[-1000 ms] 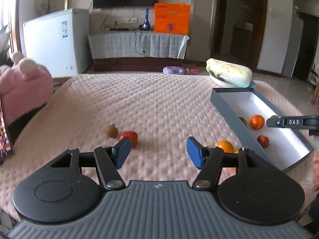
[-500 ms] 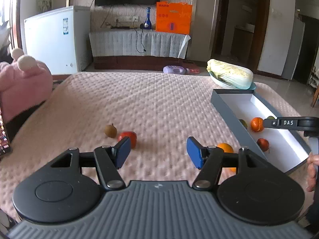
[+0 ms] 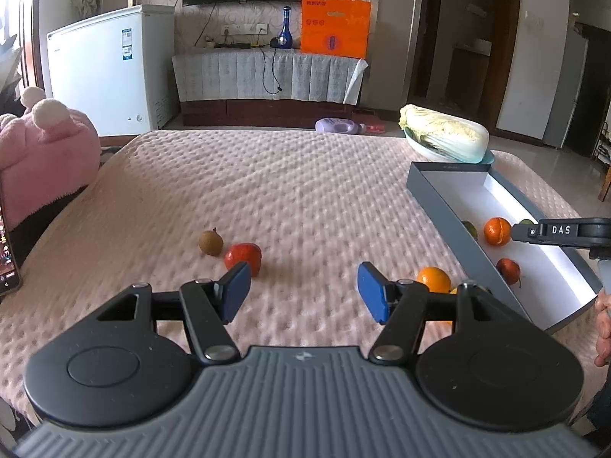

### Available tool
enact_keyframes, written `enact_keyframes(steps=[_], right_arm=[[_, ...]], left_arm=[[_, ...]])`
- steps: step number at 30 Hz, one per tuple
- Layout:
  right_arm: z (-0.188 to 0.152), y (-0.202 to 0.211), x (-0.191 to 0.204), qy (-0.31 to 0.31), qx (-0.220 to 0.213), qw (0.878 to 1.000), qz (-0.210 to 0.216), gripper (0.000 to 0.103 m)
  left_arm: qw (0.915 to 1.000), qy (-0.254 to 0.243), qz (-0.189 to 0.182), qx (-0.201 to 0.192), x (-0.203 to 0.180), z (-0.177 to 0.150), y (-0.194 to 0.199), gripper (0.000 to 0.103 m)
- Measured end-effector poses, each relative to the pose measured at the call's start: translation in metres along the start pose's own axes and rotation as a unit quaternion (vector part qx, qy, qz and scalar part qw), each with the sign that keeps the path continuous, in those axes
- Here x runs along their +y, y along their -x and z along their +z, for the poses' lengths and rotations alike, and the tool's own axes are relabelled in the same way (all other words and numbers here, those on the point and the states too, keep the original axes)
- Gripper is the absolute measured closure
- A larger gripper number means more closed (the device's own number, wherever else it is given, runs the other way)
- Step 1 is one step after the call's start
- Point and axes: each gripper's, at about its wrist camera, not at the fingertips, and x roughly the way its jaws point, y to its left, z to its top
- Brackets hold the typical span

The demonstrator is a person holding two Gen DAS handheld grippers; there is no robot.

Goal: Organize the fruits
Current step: 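Lower the green tomato into the box and open the right tool, then grasp the large orange on the bedspread with the right tool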

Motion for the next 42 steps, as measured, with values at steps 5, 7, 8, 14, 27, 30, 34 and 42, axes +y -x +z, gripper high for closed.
enact_keyframes(steps=[5, 7, 8, 14, 27, 30, 34, 42], right_arm=[[0.000, 0.006, -0.003, 0.000, -0.006, 1.000, -0.001, 0.071], [0.000, 0.006, -0.007, -0.006, -0.005, 1.000, 0.000, 0.071], [0.001, 0.006, -0.008, -0.009, -0.006, 1.000, 0.001, 0.071], [0.003, 0.012, -0.009, -0.017, -0.021, 1.000, 0.011, 0.057], [-0.012, 0.054, 0.021, 0.069, -0.061, 0.992, 0.089, 0.057], [-0.032, 0.062, 0.047, 0.113, -0.043, 0.982, 0.145, 0.058], [-0.059, 0.056, 0.079, 0.182, 0.004, 0.968, 0.174, 0.059], [-0.072, 0.050, 0.091, 0.280, -0.004, 0.958, 0.062, 0.063]], left_arm=[[1.0000, -0.004, 0.005, -0.004, 0.001, -0.001, 0.002, 0.035], [1.0000, 0.000, 0.006, -0.001, 0.002, -0.002, 0.001, 0.035], [1.0000, 0.000, 0.007, -0.001, 0.003, -0.002, 0.001, 0.035], [0.9999, 0.010, 0.007, 0.005, 0.003, -0.001, -0.003, 0.035], [1.0000, 0.008, 0.004, 0.001, -0.005, 0.002, -0.007, 0.035], [0.9999, 0.011, 0.002, 0.000, -0.008, 0.003, -0.007, 0.035], [1.0000, 0.007, 0.000, -0.001, -0.013, 0.003, -0.008, 0.035], [1.0000, 0.009, -0.004, 0.000, -0.013, 0.003, -0.008, 0.035]])
